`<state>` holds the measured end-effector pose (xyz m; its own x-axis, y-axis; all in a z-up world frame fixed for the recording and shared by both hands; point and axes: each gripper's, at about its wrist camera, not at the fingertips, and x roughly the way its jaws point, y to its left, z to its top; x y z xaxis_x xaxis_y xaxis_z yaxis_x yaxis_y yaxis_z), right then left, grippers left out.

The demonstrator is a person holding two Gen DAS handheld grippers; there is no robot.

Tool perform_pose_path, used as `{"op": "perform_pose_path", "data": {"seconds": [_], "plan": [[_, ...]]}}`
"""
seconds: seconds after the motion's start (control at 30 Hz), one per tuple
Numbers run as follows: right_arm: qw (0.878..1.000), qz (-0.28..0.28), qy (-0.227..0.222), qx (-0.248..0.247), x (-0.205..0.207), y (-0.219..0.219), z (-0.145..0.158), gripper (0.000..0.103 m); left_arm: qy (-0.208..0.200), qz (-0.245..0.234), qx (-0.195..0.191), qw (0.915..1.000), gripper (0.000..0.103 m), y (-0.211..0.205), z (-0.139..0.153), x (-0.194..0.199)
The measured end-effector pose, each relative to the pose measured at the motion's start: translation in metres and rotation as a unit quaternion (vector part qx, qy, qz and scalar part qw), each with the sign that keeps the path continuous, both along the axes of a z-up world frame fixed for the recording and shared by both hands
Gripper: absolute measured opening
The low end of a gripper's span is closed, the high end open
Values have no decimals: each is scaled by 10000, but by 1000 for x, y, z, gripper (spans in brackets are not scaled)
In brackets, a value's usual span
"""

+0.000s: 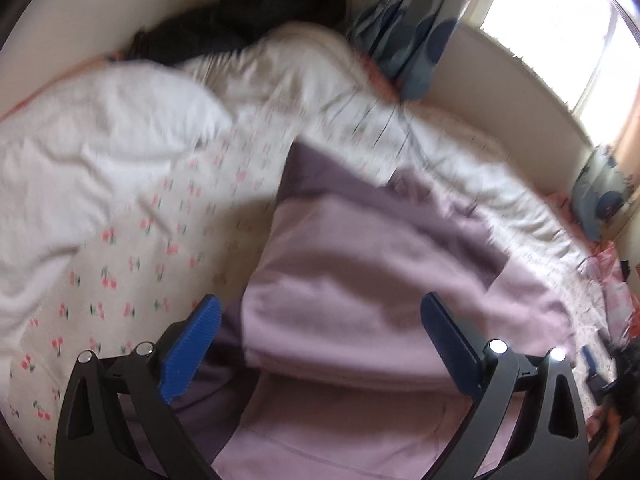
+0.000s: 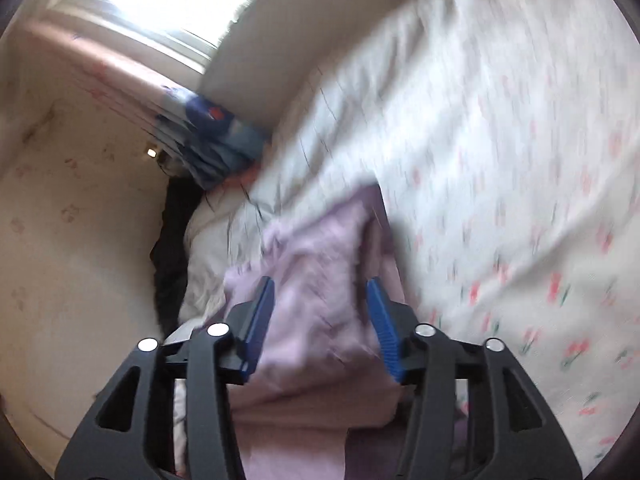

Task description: Fold large clothes

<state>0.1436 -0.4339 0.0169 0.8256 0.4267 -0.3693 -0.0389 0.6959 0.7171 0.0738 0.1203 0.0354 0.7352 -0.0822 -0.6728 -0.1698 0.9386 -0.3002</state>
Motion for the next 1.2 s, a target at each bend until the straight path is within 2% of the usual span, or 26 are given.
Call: {"op": "perform_pose_path", "data": {"seconds": [0.07,0.13,0.17,0.2,0.27,0.3,0.33,0.37,0.43,0.5,0.57,0.63,0.67,0.7,0.73,0.77,0.8,0.83,0.9,0.97,1.03,1.07,1.1,1.17,1.2], "plan": [[9987,306,-145,-385,17,21,21,68,-275,-149,-58,9995,96,-4,5,-1],[9930,775,-86,-885,47,58,27,69,-291,-250,-102,9992,96,-5,3,5],[9891,893,6,-1174,60,72,25,69,-157,-289,-98,9994,96,-5,-5,12],[9831,962,149,-1552,75,88,16,69,-10,-255,-80,9996,96,-3,-11,19],[9661,962,890,-2225,103,105,-34,67,528,-118,-44,9985,96,5,-35,35],[9621,1119,1203,-2177,115,106,-65,63,672,-107,-42,9977,96,7,-43,39],[9630,1147,1206,-2120,118,104,-79,58,818,-135,-57,9965,96,9,-52,44],[9671,1117,1115,-1998,114,101,-78,56,868,-151,-80,9961,96,11,-55,46],[9734,974,1129,-1741,103,91,-65,54,955,-82,-56,9954,96,12,-55,47],[9728,953,849,-1935,83,94,-39,54,884,60,47,9961,96,12,-44,42],[9653,1091,416,-2335,50,98,-18,56,552,76,19,9984,96,12,-31,34],[9576,1187,438,-2590,30,99,-20,59,263,-24,-68,9996,96,11,-19,29],[9544,1244,620,-2640,29,98,-31,59,265,-43,-28,9996,96,9,-19,30],[9497,1439,890,-2634,31,97,-52,59,361,-57,28,9993,96,7,-23,31],[9487,1509,929,-2618,30,97,-59,59,661,-99,114,9977,96,4,-36,38],[9507,1489,897,-2568,32,94,-63,59,1001,-185,239,9945,96,0,-53,46],[9521,1472,973,-2497,32,93,-56,59,1069,-201,355,9934,97,-4,-62,48],[9540,1431,966,-2451,29,93,-47,59,1029,-162,404,9937,97,-4,-65,47],[9636,1412,591,-2191,13,89,-22,59,1035,-100,328,9940,97,-2,-56,45],[9650,1312,461,-2222,6,87,-16,60,737,-18,231,9970,97,2,-41,39],[9574,1357,863,-2397,9,86,-34,61,455,-38,125,9989,97,3,-32,35],[9506,1568,1130,-2428,15,87,-53,61,496,-90,181,9986,97,0,-34,37],[9501,1608,1140,-2416,16,86,-58,61,658,-148,300,9973,97,-4,-42,41],[9586,1432,993,-2253,14,81,-40,61,1045,-228,686,9919,97,-11,-63,50],[9634,1312,741,-2218,13,80,-24,61,971,-167,715,9926,97,-12,-61,48]]}}
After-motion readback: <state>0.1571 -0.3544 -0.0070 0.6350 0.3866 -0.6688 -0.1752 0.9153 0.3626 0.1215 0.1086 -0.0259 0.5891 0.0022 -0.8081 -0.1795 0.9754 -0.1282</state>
